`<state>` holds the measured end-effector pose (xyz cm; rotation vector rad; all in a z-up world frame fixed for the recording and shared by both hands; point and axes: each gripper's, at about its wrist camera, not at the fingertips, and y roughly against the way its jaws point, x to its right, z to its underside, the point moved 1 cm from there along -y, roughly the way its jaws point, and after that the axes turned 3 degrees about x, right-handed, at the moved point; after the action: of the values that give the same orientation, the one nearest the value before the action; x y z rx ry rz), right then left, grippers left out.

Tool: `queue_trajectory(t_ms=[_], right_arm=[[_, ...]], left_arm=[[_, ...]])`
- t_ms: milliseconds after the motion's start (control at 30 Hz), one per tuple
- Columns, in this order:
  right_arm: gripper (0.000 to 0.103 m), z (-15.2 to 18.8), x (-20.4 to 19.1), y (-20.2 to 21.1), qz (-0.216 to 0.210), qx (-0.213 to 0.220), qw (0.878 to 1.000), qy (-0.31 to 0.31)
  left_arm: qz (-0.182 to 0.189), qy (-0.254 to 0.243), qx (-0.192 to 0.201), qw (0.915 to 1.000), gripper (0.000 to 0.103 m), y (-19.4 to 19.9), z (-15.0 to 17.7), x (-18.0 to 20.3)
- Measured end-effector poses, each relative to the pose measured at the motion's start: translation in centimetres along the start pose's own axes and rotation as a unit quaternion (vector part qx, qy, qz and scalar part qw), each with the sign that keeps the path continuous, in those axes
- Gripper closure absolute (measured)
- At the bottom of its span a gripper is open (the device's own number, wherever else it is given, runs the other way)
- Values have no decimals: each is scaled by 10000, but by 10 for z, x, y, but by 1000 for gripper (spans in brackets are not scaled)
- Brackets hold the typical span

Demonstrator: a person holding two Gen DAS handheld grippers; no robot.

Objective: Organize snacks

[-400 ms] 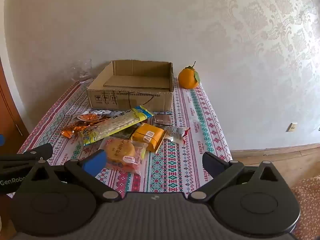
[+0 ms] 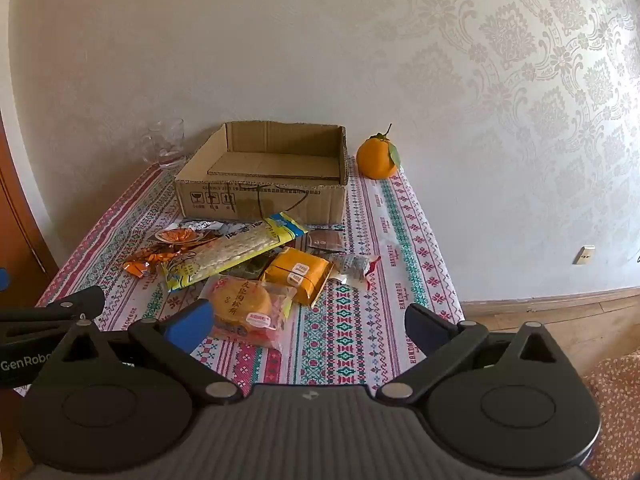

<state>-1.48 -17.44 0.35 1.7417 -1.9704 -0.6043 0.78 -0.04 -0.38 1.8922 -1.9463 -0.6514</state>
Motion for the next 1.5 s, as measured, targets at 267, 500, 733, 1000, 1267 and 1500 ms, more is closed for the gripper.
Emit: queue_trajectory(t_ms=[267,500,733,1000,1267,1500], right_arm=[[0,-1,-1,1,5,11,10000,5],[0,0,0,1,3,18,10000,2],[0,1,0,1,8,25,10000,2],[0,0,-1,1,12,31,10000,8],[0,-1,-1,3,5,43,10000,6],[0,-1,0,3,6,49,10000,4]], left_arm=[[9,-2,16,10000,1,0,1,-1],[10,0,7,10000,1,0,1,-2],[14,1,6,10000,1,-1,0,-3],[12,-1,13,10000,1,-1,0,-3],[4,1,17,10000,1,0,-1,-3],[5,-2,15,10000,1,-1,-1,-3]])
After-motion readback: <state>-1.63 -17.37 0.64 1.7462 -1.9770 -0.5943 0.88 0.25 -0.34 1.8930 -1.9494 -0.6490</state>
